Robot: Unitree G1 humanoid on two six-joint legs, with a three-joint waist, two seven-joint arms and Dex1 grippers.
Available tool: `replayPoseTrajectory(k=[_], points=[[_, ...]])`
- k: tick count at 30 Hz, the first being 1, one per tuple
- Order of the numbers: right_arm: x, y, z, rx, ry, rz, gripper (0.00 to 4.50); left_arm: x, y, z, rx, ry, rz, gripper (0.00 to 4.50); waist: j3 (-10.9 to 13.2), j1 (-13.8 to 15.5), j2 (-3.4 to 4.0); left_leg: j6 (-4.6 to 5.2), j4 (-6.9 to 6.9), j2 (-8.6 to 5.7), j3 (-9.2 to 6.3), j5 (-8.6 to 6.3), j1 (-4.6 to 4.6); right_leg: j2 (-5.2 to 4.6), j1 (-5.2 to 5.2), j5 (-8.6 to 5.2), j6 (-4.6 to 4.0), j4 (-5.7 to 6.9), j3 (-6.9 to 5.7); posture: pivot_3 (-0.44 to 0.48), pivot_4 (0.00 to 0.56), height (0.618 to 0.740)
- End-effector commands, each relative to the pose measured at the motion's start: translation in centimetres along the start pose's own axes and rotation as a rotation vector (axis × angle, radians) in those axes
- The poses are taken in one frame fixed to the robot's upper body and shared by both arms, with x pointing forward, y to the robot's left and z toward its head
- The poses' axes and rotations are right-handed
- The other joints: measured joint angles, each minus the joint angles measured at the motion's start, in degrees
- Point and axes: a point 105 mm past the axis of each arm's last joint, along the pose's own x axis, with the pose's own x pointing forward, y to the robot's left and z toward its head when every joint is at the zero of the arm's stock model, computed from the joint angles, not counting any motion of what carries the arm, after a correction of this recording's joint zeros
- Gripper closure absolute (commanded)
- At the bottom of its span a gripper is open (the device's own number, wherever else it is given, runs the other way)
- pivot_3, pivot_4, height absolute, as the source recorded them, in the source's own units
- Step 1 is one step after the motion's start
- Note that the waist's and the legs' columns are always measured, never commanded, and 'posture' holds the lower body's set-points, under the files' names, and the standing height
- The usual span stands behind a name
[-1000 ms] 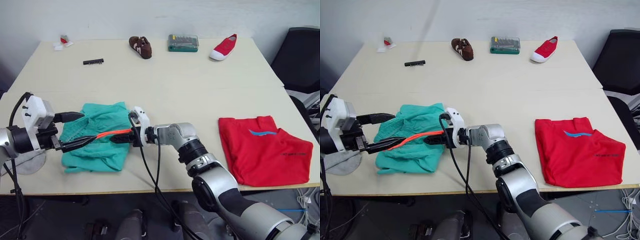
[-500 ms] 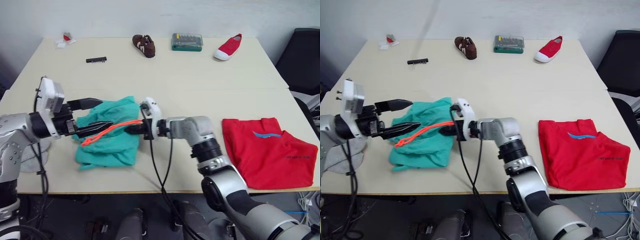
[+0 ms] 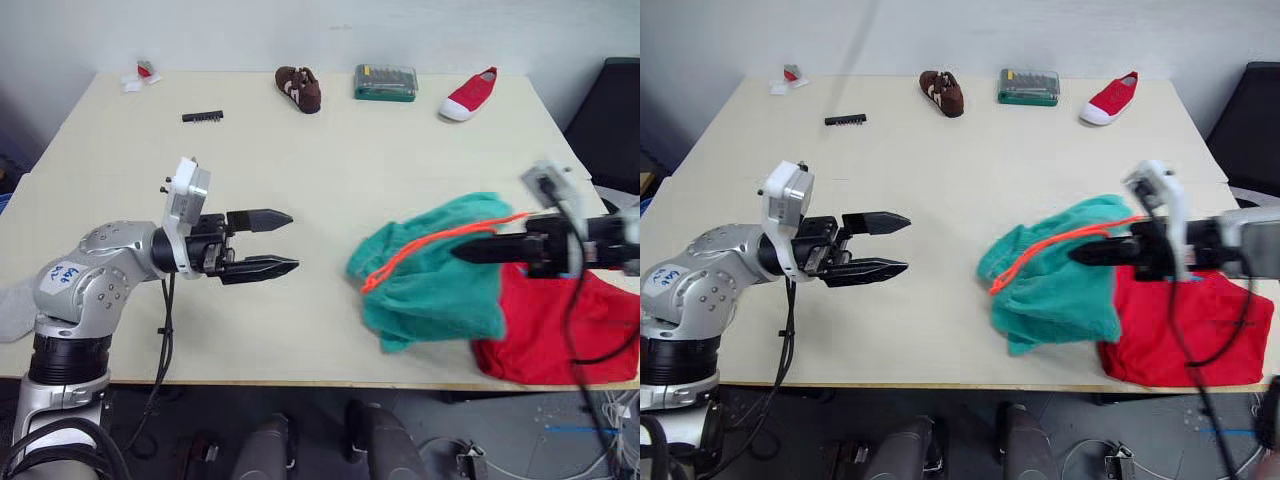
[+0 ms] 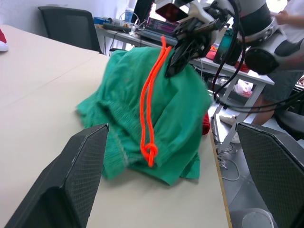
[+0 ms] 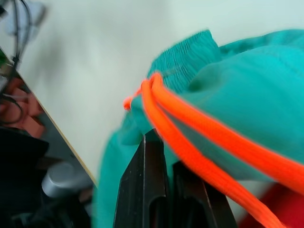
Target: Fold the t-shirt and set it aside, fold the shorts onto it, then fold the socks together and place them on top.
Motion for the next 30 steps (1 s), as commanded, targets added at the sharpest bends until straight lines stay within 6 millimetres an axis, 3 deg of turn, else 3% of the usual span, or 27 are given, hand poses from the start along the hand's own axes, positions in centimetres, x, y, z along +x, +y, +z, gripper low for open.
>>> replayPoseTrajectory(k=[1,5,9,13,17,19,22,28,30], points=[[-3.6,-1.7,0.2,-0.006,-0.054,-0.111,4.48,-0.3,0.1,0.5,0.042,-0.008,0.001,0.0,0.0,0.49,0.0,0.0,0.05,0.03,0.02,0.0,0.01,0.05,0.01,0.01,-0.02,0.01,0.01,0.0,0.15,0.74],[-7.4,-5.9,-2.5,0.042,-0.04,-0.275,4.48,-0.2,0.6,0.5,0.059,-0.008,0.004,0.0,0.0,0.96,0.0,0.21,0.22,0.11,0.2,-0.1,0.04,0.14,0.04,0.3,-0.01,-0.03,0.19,0.0,0.15,0.74],[-9.1,-9.1,-5.1,0.068,-0.015,-0.394,4.48,-0.4,0.9,0.7,0.074,-0.003,0.011,0.0,-0.01,1.1,0.02,0.28,0.3,0.09,0.31,-0.06,0.04,0.17,0.05,0.43,0.08,-0.04,0.34,0.0,0.15,0.74],[-9.1,-10.7,-7.3,0.059,0.009,-0.428,4.48,-0.4,1.0,0.8,0.091,0.007,0.014,0.0,-0.01,0.98,0.02,0.26,0.29,0.1,0.31,-0.06,0.05,0.19,0.03,0.44,0.08,-0.03,0.39,0.0,0.15,0.74],[-7.8,-13.4,-9.2,-0.089,0.026,-0.571,4.48,-0.1,1.1,0.6,0.1,0.015,0.013,0.0,-0.01,1.05,0.01,-0.04,0.29,0.11,0.33,0.11,0.07,0.23,0.04,0.44,0.08,-0.04,0.41,0.0,0.15,0.74],[-7.1,-13.4,-10.0,-0.094,0.01,-0.56,4.48,0.0,0.9,0.5,0.107,0.025,0.01,0.0,-0.02,1.1,0.03,-0.06,0.3,0.08,0.37,0.12,0.07,0.22,0.04,0.45,0.1,-0.02,0.44,0.0,0.15,0.74],[-7.1,-13.3,-9.6,-0.097,-0.071,-0.569,3.85,0.0,0.8,0.5,0.108,0.031,0.006,0.0,-0.02,1.13,0.03,-0.08,0.3,0.08,0.38,0.13,0.07,0.21,0.03,0.46,0.1,-0.01,0.46,0.0,0.15,0.74],[-9.0,-13.5,-8.3,-0.124,-0.207,-0.668,1.73,-0.2,0.8,0.3,0.11,0.049,0.005,0.0,-0.02,1.09,0.04,-0.1,0.31,0.08,0.4,0.14,0.12,0.22,0.04,0.48,0.13,0.01,0.51,0.0,0.15,0.74],[-10.7,-13.0,-7.0,-0.148,-0.276,-0.706,1.06,-0.1,0.6,0.2,0.102,0.056,-0.006,0.0,-0.03,1.1,0.05,-0.09,0.3,0.08,0.41,0.14,0.13,0.23,0.04,0.48,0.13,0.01,0.52,0.0,0.15,0.74]])
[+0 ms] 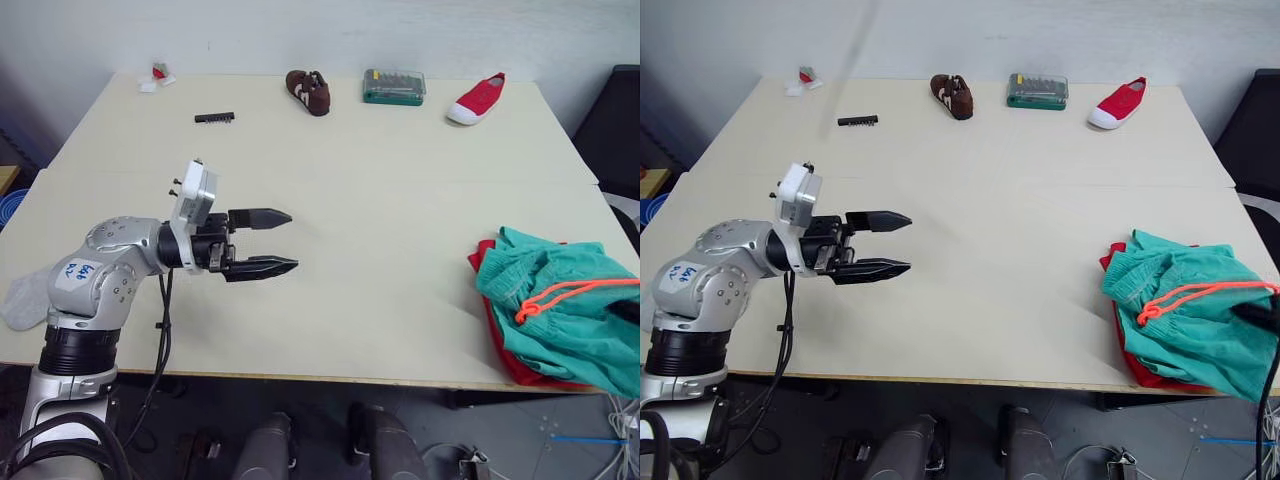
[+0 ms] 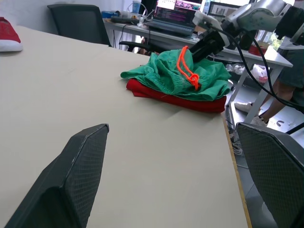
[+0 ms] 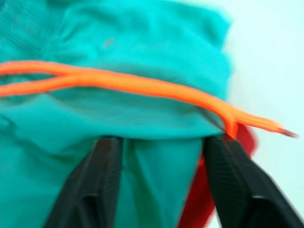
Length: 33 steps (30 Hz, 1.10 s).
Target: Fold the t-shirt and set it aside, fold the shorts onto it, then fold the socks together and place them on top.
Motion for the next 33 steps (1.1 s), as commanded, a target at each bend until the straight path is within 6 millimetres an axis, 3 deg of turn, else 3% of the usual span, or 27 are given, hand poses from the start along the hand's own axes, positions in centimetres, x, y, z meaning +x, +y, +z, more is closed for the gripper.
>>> replayPoseTrajectory(k=[1,3,8,10,13,16,19,23,27,29,31,33], points=[[-2.5,-0.9,3.4,-0.024,-0.158,-0.064,0.67,-0.1,-0.5,0.6,0.038,0.015,-0.021,0.0,-0.01,0.02,0.01,0.0,0.0,0.0,0.01,0.0,0.0,0.0,0.0,0.0,0.0,0.0,0.01,0.0,0.15,0.74],[-3.3,-0.2,5.1,-0.02,-0.216,-0.035,0.03,0.0,-0.7,0.2,0.035,0.029,-0.026,0.0,-0.01,-0.02,0.01,0.01,0.0,0.0,0.02,0.0,0.01,0.0,0.0,0.0,0.0,0.0,0.03,0.0,0.15,0.74],[-3.4,2.8,8.2,-0.12,-0.275,0.053,0.03,0.0,-0.3,0.2,0.036,0.027,-0.016,0.0,-0.01,-0.11,0.01,0.11,-0.04,0.03,0.02,-0.07,0.25,0.01,0.21,0.0,0.0,-0.01,0.07,0.0,0.15,0.74],[-3.1,5.2,10.2,-0.135,-0.353,0.147,0.03,0.0,-0.3,0.2,0.035,0.027,-0.007,0.0,0.0,-0.23,0.01,0.19,-0.05,0.03,0.04,-0.13,0.45,0.0,0.41,0.0,0.0,-0.05,0.1,0.0,0.15,0.74],[-2.2,12.8,12.8,-0.171,-0.472,0.459,0.03,-0.9,-0.1,-0.6,0.034,0.063,0.048,0.0,0.0,-0.59,0.02,0.32,-0.12,0.09,0.02,-0.28,0.76,0.03,0.71,-0.02,-0.02,-0.1,0.14,0.0,0.15,0.74],[-1.6,20.9,13.7,-0.207,-0.54,0.784,0.03,-2.5,-0.2,-1.8,0.031,0.12,0.154,0.0,0.0,-1.37,-0.05,0.16,-0.19,0.23,-0.05,-0.32,0.86,0.14,0.78,-0.11,-0.18,-0.1,0.12,0.0,0.15,0.74],[-2.0,26.2,13.4,-0.226,-0.556,1.037,0.03,-4.7,-0.7,-3.3,0.044,0.206,0.291,0.0,0.03,-1.57,-0.06,-0.17,-0.24,0.27,-0.08,-0.2,0.77,0.13,0.63,-0.17,-0.29,-0.06,0.1,0.0,0.15,0.74],[-2.3,28.7,13.1,-0.246,-0.541,1.194,0.03,-7.9,-1.7,-4.5,0.038,0.29,0.466,0.0,0.03,-0.97,-0.06,-0.1,-0.21,0.18,-0.11,-0.28,0.57,-0.01,0.48,-0.21,-0.34,-0.13,0.08,0.0,0.15,0.74],[-2.3,29.8,12.7,-0.25,-0.515,1.314,0.03,-14.5,-3.6,-7.0,-0.014,0.435,0.724,0.0,-0.01,-1.18,-0.09,0.42,-0.14,0.15,-0.08,-0.79,0.62,-0.16,0.67,-0.17,-0.28,-0.45,0.11,0.0,0.15,0.74],[-2.1,30.1,12.7,-0.249,-0.515,1.332,0.03,-16.8,-4.2,-7.9,-0.028,0.499,0.786,0.0,-0.01,-1.46,-0.09,0.44,-0.16,0.15,-0.08,-0.85,0.64,-0.16,0.68,-0.17,-0.29,-0.54,0.1,0.0,0.15,0.74],[-1.9,30.3,12.6,-0.253,-0.514,1.352,0.03,-19.1,-4.6,-8.1,-0.027,0.556,0.848,0.0,-0.01,-1.3,-0.09,0.26,-0.18,0.16,-0.11,-0.96,0.64,-0.16,0.65,-0.2,-0.33,-0.51,0.06,0.0,0.15,0.74],[-1.7,30.5,12.6,-0.26,-0.52,1.36,0.03,-23.2,-4.6,-7.6,-0.017,0.601,0.973,0.0,0.0,-1.21,-0.09,0.12,-0.19,0.18,-0.15,-1.02,0.65,-0.16,0.65,-0.22,-0.37,-0.49,0.01,0.0,0.15,0.74]])
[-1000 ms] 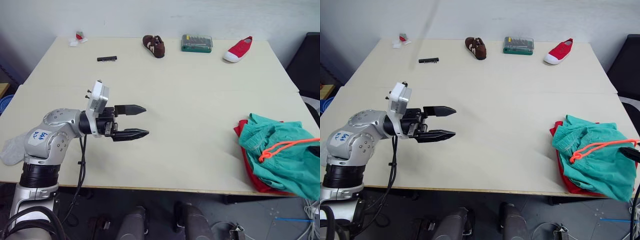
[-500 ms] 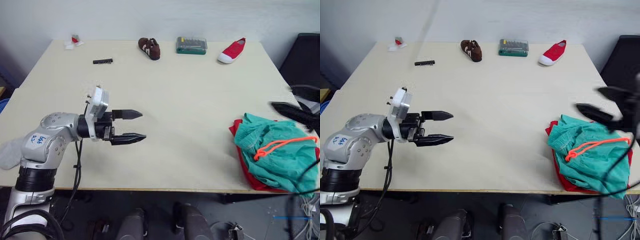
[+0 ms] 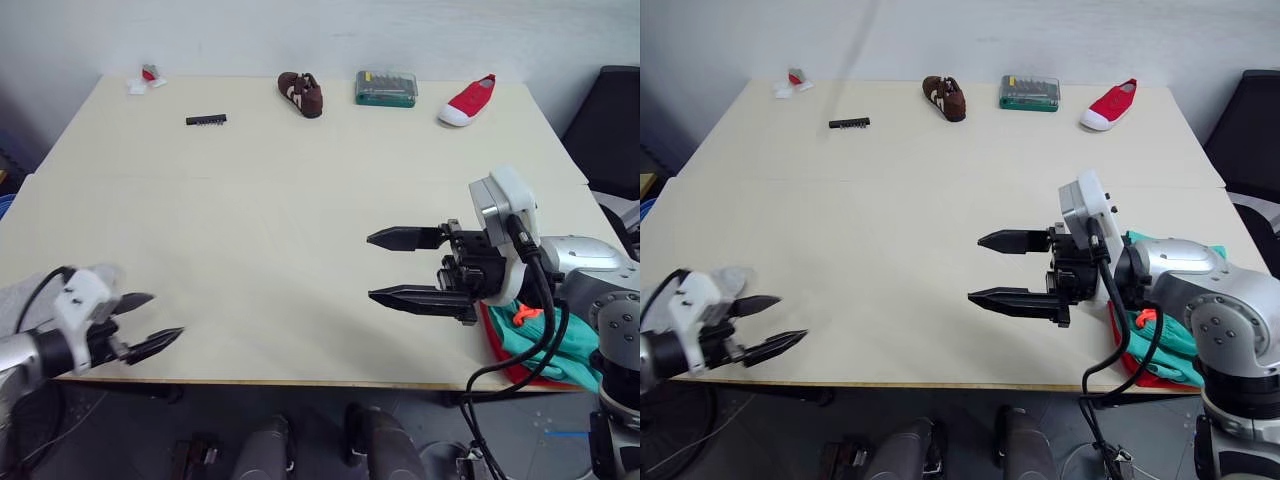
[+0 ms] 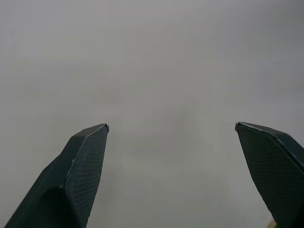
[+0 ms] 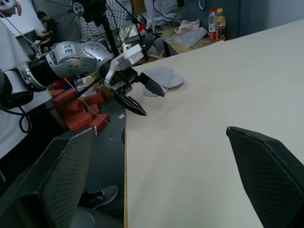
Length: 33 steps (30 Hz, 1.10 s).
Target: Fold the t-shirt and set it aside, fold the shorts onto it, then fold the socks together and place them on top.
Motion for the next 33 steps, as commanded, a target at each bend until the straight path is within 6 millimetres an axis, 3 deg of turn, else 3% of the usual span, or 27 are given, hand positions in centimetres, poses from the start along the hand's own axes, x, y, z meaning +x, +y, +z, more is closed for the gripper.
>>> replayPoseTrajectory(k=[1,3,8,17,21,24,27,33], points=[[0.3,0.1,0.4,-0.06,-0.02,0.015,0.03,-4.0,5.2,-0.4,0.053,0.027,0.227,0.0,0.0,-0.02,0.0,-0.01,-0.01,0.01,0.0,0.0,0.0,0.0,-0.02,-0.01,-0.03,0.01,-0.01,0.0,0.15,0.74],[0.5,-0.2,0.2,-0.066,-0.021,0.003,0.03,-4.5,7.3,-0.4,0.06,0.023,0.302,0.0,0.0,-0.08,0.01,-0.04,-0.02,0.06,0.0,0.0,0.01,0.01,-0.03,-0.03,-0.1,0.03,-0.04,0.0,0.15,0.74],[0.9,0.2,-0.5,-0.08,-0.004,0.022,0.03,-4.0,8.9,-1.7,0.061,0.11,0.276,0.0,-0.01,-0.37,0.05,-0.05,-0.08,0.05,0.07,-0.06,-0.04,-0.08,-0.1,-0.02,-0.1,-0.01,-0.04,0.0,0.15,0.74],[0.8,0.4,-0.6,-0.081,-0.004,0.003,0.03,-3.8,9.2,-4.0,-0.052,0.23,0.176,0.0,-0.02,-1.01,0.03,-0.1,-0.19,0.09,0.35,0.09,-0.43,-0.06,-0.75,-0.06,-0.16,0.18,-0.05,0.0,0.15,0.74],[0.9,0.5,-0.8,-0.083,-0.002,-0.01,0.03,-3.9,9.6,-6.4,-0.11,0.329,0.187,0.0,-0.02,-0.99,0.03,-0.01,-0.19,0.09,0.4,-0.05,-0.39,-0.08,-0.74,-0.06,-0.15,0.22,-0.03,0.0,0.15,0.74],[0.6,0.6,-0.6,-0.095,0.005,-0.019,0.0,-4.1,9.9,-7.9,-0.168,0.349,0.214,0.55,-0.02,-0.95,0.03,-0.08,-0.19,0.09,0.43,-0.05,-0.27,-0.09,-0.72,-0.06,-0.16,0.34,0.0,0.0,0.15,0.74],[0.3,0.4,-0.5,-0.11,0.017,-0.039,0.0,-3.8,9.7,-8.4,-0.223,0.332,0.207,1.53,-0.04,-1.12,0.07,-0.16,-0.19,0.11,0.5,0.0,-0.15,-0.09,-0.71,-0.07,-0.17,0.51,0.07,0.0,0.15,0.74],[-0.1,0.0,-0.8,-0.147,0.045,-0.088,0.0,-2.4,8.0,-7.2,-0.313,0.245,0.145,3.4,-0.07,-1.5,0.13,-0.19,-0.19,0.12,0.56,0.03,-0.08,-0.11,-0.71,-0.08,-0.2,0.64,0.15,0.0,0.15,0.74]])
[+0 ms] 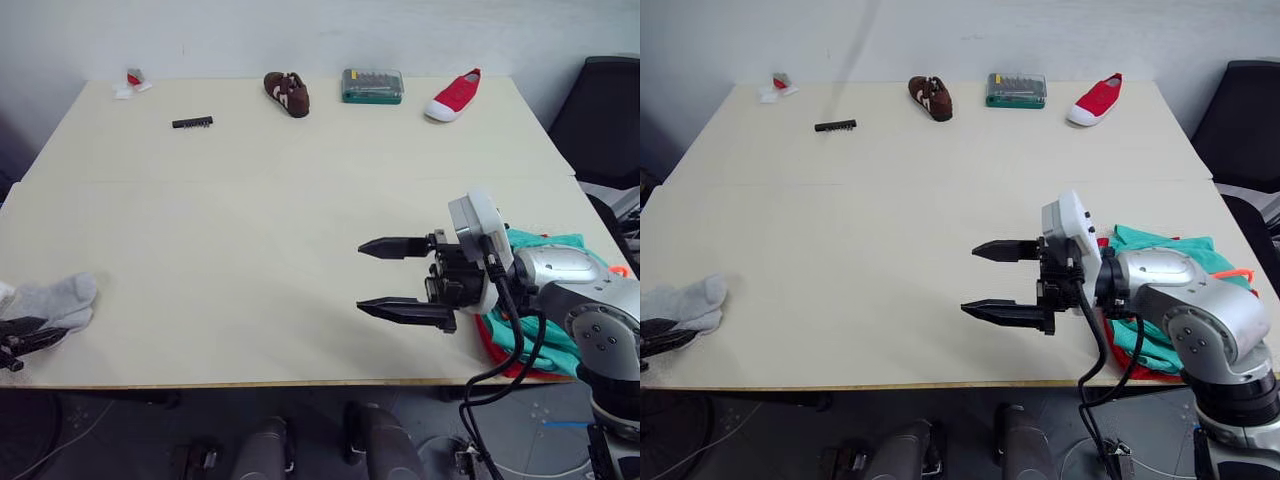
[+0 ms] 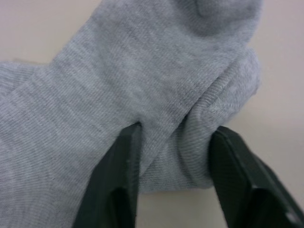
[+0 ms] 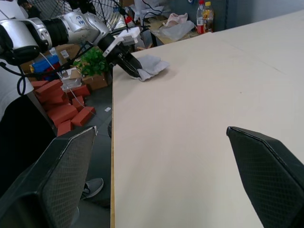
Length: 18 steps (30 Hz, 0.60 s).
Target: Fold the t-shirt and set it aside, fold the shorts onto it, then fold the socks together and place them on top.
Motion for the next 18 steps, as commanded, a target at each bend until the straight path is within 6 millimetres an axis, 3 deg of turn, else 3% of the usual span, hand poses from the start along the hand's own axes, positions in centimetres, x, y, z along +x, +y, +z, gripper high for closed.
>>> replayPoseTrajectory(k=[1,4,7,9,11,15,18], points=[[-0.4,0.2,1.0,-0.093,-0.011,-0.034,0.0,1.0,-2.2,-0.2,-0.079,-0.018,-0.078,3.71,-0.02,-0.04,0.04,0.0,0.0,-0.01,0.01,0.0,0.0,-0.02,0.0,0.0,0.0,0.0,0.01,0.0,0.15,0.74],[-0.6,-0.3,0.7,-0.106,0.003,-0.062,0.0,1.6,-4.4,1.3,-0.114,-0.073,-0.125,4.49,-0.03,0.09,0.06,0.02,0.0,-0.04,0.05,0.0,0.0,-0.06,0.0,0.0,0.01,-0.01,0.05,0.0,0.15,0.74],[-0.9,-0.4,0.6,-0.089,0.009,-0.07,0.0,2.5,-10.6,4.3,-0.127,-0.157,-0.298,4.49,-0.03,0.99,0.07,0.05,0.0,-0.11,0.06,0.01,-0.01,-0.17,0.02,0.01,0.03,-0.01,0.06,0.0,0.15,0.74],[-0.9,-0.4,0.6,-0.081,0.011,-0.062,0.0,2.7,-13.2,5.6,-0.133,-0.178,-0.36,4.49,-0.04,1.48,0.03,0.07,0.06,-0.12,0.06,0.02,-0.02,-0.21,0.09,0.04,0.07,-0.03,0.06,0.0,0.15,0.74],[-1.0,-0.2,0.0,-0.085,0.041,-0.053,0.0,3.4,-17.0,7.4,-0.134,-0.205,-0.466,4.49,-0.08,1.76,-0.05,0.07,0.11,-0.12,0.06,0.03,-0.05,-0.2,0.09,0.05,0.08,-0.01,0.05,0.0,0.15,0.74],[-1.2,-0.1,-1.1,-0.087,0.086,-0.058,0.0,4.8,-21.7,9.9,-0.122,-0.233,-0.55,4.49,-0.11,2.23,-0.12,0.11,0.23,-0.16,0.07,0.11,0.01,-0.17,0.21,0.1,0.17,0.07,0.03,0.0,0.15,0.74],[-1.3,-0.2,-1.7,-0.078,0.094,-0.079,0.0,6.6,-23.3,11.6,-0.144,-0.258,-0.525,4.49,-0.09,2.35,-0.16,0.36,0.28,-0.13,0.1,0.29,0.13,0.0,0.38,0.11,0.21,0.08,0.03,0.0,0.15,0.74]])
